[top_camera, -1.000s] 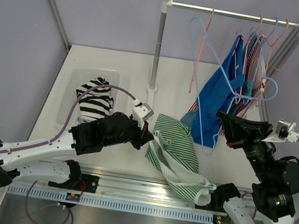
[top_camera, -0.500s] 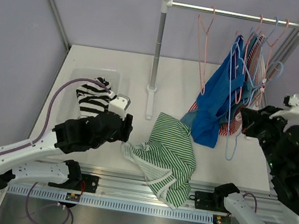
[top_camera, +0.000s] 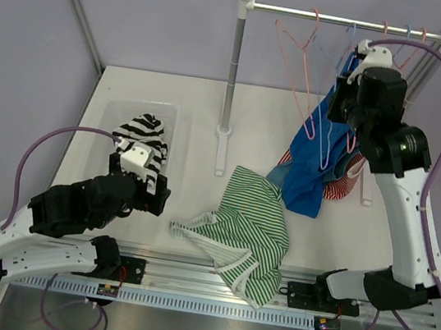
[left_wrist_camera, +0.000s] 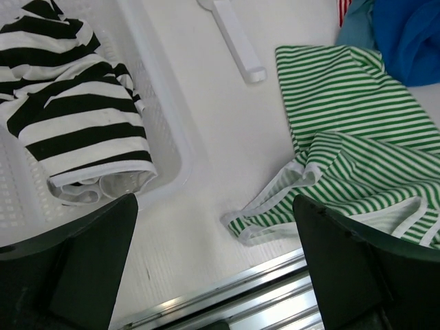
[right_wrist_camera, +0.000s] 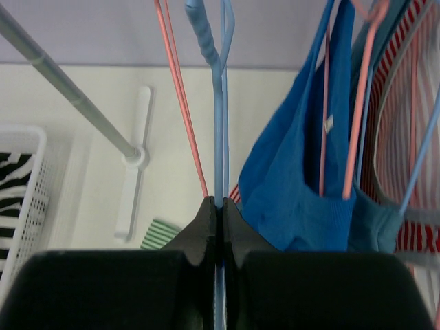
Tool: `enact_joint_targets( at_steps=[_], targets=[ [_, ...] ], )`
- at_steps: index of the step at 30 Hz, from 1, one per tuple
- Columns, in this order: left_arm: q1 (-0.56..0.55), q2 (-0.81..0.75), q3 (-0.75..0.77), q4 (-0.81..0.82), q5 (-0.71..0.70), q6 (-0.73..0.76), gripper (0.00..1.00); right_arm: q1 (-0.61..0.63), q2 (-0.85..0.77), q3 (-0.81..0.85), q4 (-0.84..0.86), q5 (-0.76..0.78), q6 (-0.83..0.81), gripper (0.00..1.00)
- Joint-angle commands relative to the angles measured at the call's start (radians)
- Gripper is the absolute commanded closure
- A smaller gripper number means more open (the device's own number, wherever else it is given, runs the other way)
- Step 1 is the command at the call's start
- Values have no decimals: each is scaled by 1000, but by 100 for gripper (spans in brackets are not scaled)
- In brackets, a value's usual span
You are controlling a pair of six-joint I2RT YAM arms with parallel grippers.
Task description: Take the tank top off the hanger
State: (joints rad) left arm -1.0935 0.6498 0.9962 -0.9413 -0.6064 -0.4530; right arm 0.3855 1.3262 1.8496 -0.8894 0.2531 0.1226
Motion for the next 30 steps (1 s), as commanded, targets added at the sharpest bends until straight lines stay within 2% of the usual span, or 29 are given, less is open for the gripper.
enact_joint_targets(
  at_steps=[1, 5, 8, 13, 16, 17, 18, 20, 23, 24, 26, 27, 30],
  targets=[
    [1, -51, -59, 53, 6, 56, 1, -5, 106, 179, 69, 12, -80, 100],
    [1, -68, -56, 49, -19, 45, 1, -34, 289, 350, 15, -29, -98, 100],
    [1, -70, -59, 53, -16, 46, 1, -63, 355, 440, -11, -52, -90, 100],
    [1, -39, -54, 49, -15, 45, 1, -97, 403, 450, 3, -116, -77, 100],
    [4, -27, -51, 55, -7, 48, 1, -97, 383, 401, 6, -176, -75, 100],
    [10, -22, -48, 58, -1, 50, 1, -97, 371, 376, 32, -186, -64, 96],
    [15, -19, -44, 64, 8, 48, 1, -97, 338, 331, 44, -193, -58, 87],
    [30, -3, -22, 64, 11, 19, 1, -97, 314, 300, 70, -206, -51, 57],
    [35, 30, 1, 96, 42, -13, 1, -97, 280, 287, 57, -198, -52, 48],
    [32, 42, 4, 128, 56, -21, 1, -97, 265, 293, 47, -193, -52, 34],
    [29, 97, 7, 179, 100, -24, 1, -97, 242, 295, 20, -175, -41, 27],
    [24, 121, 10, 221, 123, -27, 1, -97, 205, 281, 15, -169, -35, 17],
    [-17, 251, 47, 286, 111, -42, 1, -97, 96, 211, 26, -182, -14, 14]
  ],
)
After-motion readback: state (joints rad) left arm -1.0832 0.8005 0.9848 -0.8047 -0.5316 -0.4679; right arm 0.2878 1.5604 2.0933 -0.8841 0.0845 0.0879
